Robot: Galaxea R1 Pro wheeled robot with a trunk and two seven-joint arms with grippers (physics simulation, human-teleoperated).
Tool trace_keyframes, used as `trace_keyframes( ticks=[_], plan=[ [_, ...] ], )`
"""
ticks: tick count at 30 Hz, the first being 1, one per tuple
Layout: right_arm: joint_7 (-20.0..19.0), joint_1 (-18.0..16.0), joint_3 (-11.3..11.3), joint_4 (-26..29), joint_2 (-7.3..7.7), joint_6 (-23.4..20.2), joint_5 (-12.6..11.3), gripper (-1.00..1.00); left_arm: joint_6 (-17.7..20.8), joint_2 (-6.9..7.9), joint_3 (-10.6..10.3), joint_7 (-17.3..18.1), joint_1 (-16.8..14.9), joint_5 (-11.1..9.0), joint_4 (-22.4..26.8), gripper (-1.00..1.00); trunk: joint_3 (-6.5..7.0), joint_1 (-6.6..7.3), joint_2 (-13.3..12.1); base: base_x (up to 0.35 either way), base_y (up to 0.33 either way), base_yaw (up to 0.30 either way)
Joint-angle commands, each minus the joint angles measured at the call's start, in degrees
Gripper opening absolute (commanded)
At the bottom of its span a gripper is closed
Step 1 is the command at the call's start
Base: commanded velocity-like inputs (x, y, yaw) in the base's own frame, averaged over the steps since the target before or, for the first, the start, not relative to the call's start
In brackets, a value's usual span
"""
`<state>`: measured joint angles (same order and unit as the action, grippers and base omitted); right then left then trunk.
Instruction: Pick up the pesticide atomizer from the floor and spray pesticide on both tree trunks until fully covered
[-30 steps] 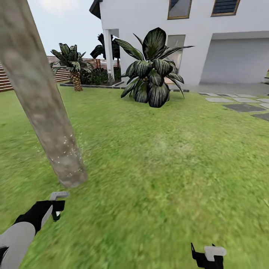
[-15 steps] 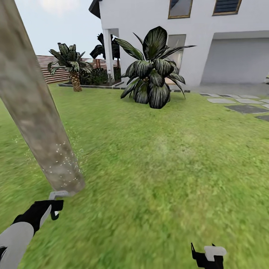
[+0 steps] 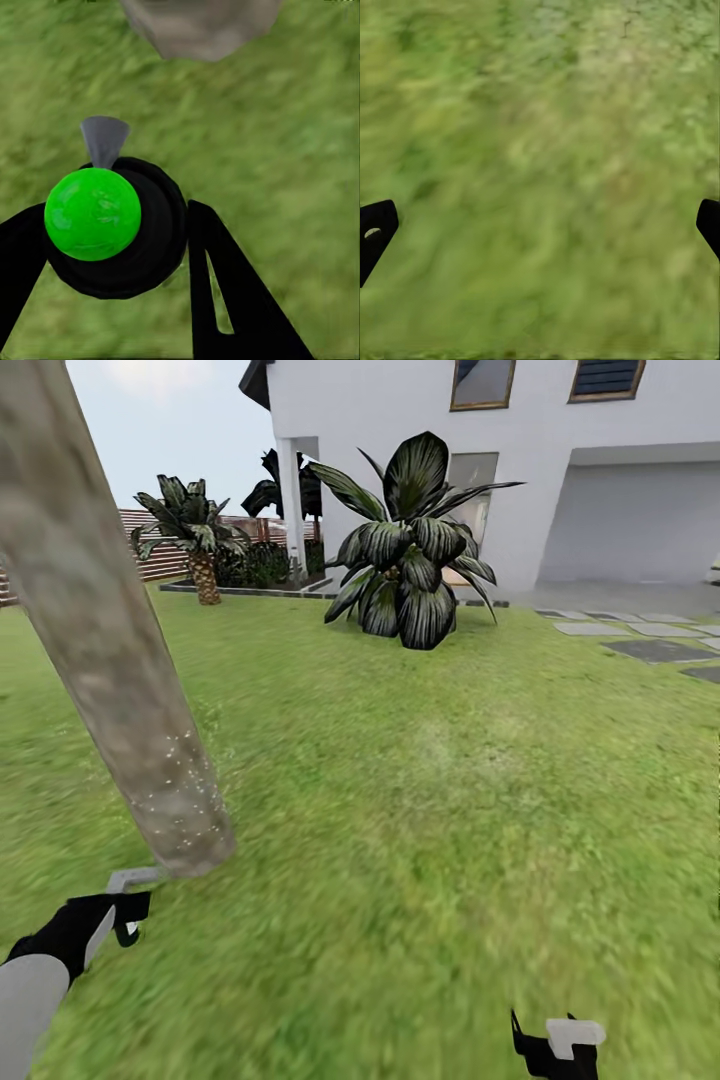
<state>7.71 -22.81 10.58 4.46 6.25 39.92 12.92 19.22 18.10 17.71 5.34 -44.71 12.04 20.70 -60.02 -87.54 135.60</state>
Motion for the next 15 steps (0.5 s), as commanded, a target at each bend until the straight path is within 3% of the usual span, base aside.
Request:
trace_keyframes(
  ticks=[1, 2, 4, 6, 7, 8, 11, 15],
  plan=[
    [0.3, 0.0, 0.3, -0.1, 0.0, 0.2, 0.6, 1.0, 0.3, 0.48, 0.5, 0.5, 0.0, 0.4, 0.4, -1.0, -0.05, 0.04, 0.0, -0.303, 0.177, 0.0],
    [0.3, 0.0, 0.3, -0.1, -0.01, 0.2, 0.6, 1.0, 0.4, 1.3, 0.5, 0.5, 0.0, 0.4, 1.1, -1.0, -0.05, 0.04, 0.0, -0.166, 0.111, 0.0],
    [0.3, 0.0, 0.3, 0.0, 0.0, 0.2, 0.6, 1.0, 0.2, 1.23, 0.3, 0.1, 0.0, 0.5, 1.5, -1.0, -0.05, 0.04, 0.0, -0.051, 0.034, 0.0],
    [0.3, 0.0, 0.3, -0.1, -0.01, 0.2, 0.6, 1.0, 0.1, -0.07, 0.1, -0.2, 0.0, 0.6, 1.5, -1.0, -0.05, 0.04, 0.0, -0.012, 0.008, 0.0],
    [0.3, 0.0, 0.3, -0.1, 0.0, 0.2, 0.6, 1.0, 0.0, -2.31, 0.0, -0.2, 0.0, 0.7, 1.9, -1.0, -0.05, 0.04, 0.0, -0.002, 0.002, 0.0],
    [0.3, 0.0, 0.3, -0.1, -0.01, 0.2, 0.6, 1.0, 0.1, -3.02, 0.0, -0.1, 0.0, 0.7, 2.6, -1.0, -0.05, 0.04, 0.0, -0.001, 0.001, 0.0],
    [0.3, 0.0, 0.3, -0.1, 0.03, 0.2, 0.6, 1.0, 0.8, -3.74, 0.0, 0.2, 0.0, 0.6, 6.8, -1.0, -0.05, 0.04, 0.0, -0.201, 0.037, 0.0],
    [0.3, 0.0, 0.2, -0.1, -0.01, 0.2, 0.6, 1.0, 1.1, -4.32, -0.1, 0.4, -0.8, 0.5, 7.6, -1.0, -0.05, 0.04, 0.0, -0.331, 0.078, 0.0]
  ],
)
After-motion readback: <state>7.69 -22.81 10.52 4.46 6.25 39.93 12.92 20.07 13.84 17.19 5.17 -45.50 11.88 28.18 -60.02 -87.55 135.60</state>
